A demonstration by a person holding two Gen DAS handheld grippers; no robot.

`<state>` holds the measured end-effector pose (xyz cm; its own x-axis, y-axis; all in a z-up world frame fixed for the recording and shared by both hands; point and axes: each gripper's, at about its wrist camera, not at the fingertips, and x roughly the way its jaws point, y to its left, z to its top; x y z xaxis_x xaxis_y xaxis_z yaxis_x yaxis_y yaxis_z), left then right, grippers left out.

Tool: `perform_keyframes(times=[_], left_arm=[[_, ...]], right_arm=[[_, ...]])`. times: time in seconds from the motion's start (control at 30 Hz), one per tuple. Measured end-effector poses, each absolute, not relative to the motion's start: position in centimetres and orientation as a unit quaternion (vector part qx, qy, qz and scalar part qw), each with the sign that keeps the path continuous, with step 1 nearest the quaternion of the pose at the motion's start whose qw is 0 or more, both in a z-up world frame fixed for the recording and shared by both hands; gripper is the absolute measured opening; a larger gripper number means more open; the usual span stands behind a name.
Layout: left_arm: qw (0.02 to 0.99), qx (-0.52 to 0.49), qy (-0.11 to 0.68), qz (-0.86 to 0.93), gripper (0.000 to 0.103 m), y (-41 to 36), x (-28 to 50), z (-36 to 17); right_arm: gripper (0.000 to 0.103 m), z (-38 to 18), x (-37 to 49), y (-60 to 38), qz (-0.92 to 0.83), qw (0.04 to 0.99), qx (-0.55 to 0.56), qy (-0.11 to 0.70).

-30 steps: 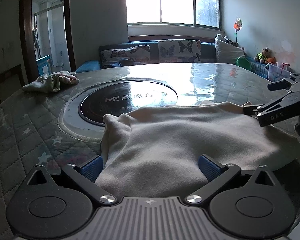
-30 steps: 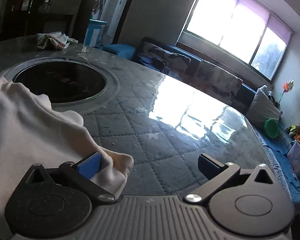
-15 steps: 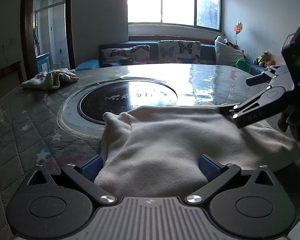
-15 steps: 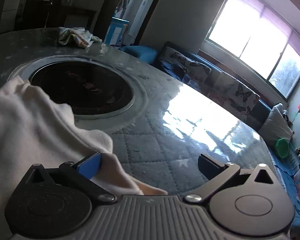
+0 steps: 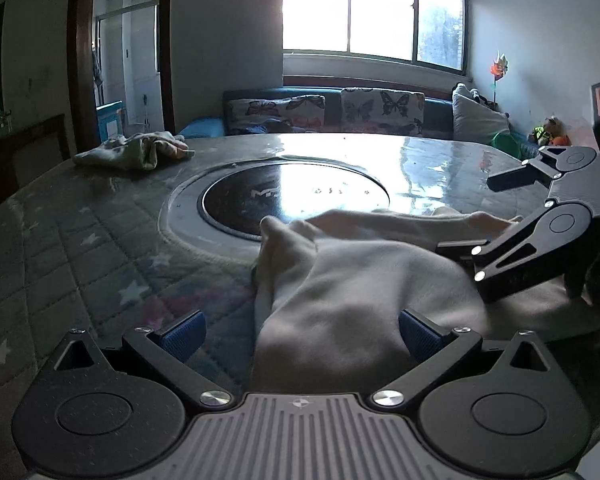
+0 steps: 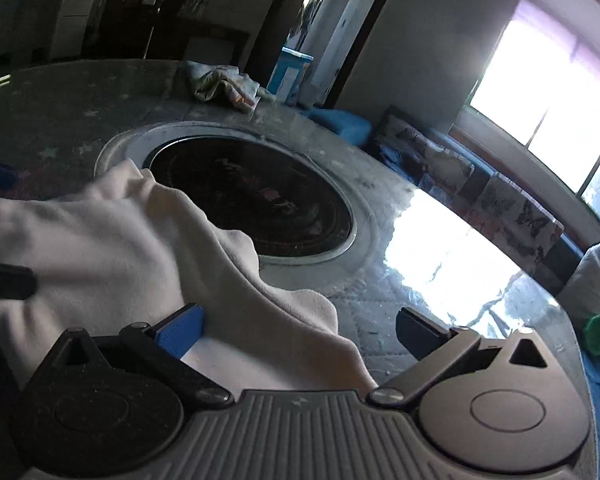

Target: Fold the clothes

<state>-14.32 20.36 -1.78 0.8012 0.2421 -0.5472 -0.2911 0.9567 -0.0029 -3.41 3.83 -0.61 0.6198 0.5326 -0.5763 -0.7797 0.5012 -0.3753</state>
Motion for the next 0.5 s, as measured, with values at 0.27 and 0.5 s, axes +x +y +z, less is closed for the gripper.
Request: perform_keyframes(times=[0.27, 0.5], left_arm=[[0.951, -0.058, 0.256, 0.165, 0.103, 21.5, -15.3, 0.0], [0.936, -0.053, 0.291, 0.194, 0.103, 22.3, -15.2, -2.0]], right_arm=[[0.103, 2.0, -6.7, 3.2, 0.433, 0.831, -0.308, 0.165], [0.103, -0.1, -10.7, 2.6, 0.45, 0.808, -0.355, 0.138]])
